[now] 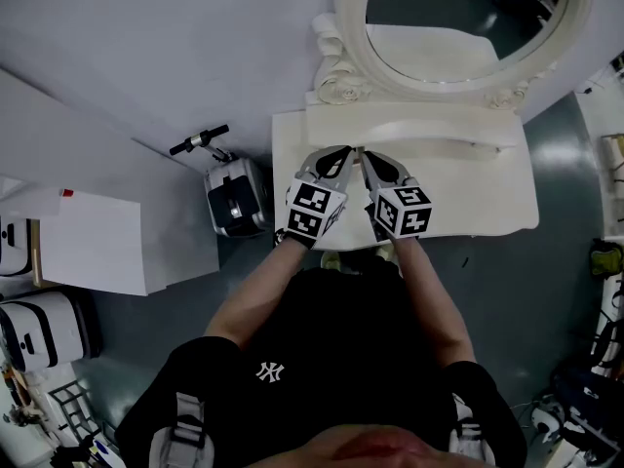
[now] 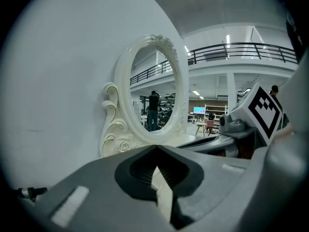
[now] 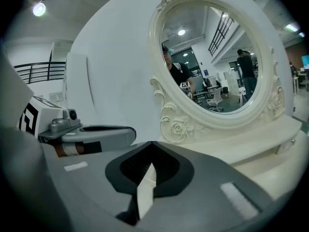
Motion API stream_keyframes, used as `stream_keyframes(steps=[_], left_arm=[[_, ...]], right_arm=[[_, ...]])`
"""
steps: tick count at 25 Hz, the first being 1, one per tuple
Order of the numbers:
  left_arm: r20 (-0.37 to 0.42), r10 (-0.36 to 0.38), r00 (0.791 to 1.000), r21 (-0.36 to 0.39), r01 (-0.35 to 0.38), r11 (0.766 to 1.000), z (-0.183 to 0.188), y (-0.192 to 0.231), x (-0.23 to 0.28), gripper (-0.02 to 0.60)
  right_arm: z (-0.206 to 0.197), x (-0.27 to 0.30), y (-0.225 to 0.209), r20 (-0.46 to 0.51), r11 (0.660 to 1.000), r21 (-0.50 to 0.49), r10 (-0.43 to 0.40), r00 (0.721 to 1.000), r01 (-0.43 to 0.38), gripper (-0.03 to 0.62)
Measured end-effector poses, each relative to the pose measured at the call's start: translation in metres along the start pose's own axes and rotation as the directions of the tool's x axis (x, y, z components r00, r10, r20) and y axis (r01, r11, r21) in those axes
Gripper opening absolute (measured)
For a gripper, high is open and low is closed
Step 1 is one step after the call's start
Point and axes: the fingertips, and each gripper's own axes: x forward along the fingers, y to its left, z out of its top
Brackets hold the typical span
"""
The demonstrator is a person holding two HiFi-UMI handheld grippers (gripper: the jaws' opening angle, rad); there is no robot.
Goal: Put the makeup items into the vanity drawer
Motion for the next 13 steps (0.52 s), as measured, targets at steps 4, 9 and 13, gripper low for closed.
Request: stream_keyframes(steps=[4, 9, 13], left_arm=[[0.000, 0.012, 1.000, -0.007, -0.012, 1.000, -0.0012, 0.0030, -0.0027, 0.002], [0.002, 0.023, 1.000, -0.008, -0.023, 1.000, -0.0015, 0.0071, -0.0001, 0.002], [0.006, 0.023, 1.000, -0.004, -0.023, 1.000, -0.0023, 0.0092, 0.0020, 0.002]], right_arm=[[-0.0015, 0.0018, 0.0032, -0.006, 1.000, -0.002, 0.008, 1.000, -0.008, 0.021], [-0.0023, 0.0048, 0.0005, -0.009, 1.000, -0.002, 0.005, 1.000, -0.005, 0.021], [-0.0030, 0.0073, -0.0009, -0.007, 1.000, -0.006, 0.002, 1.000, -0.002, 0.021]])
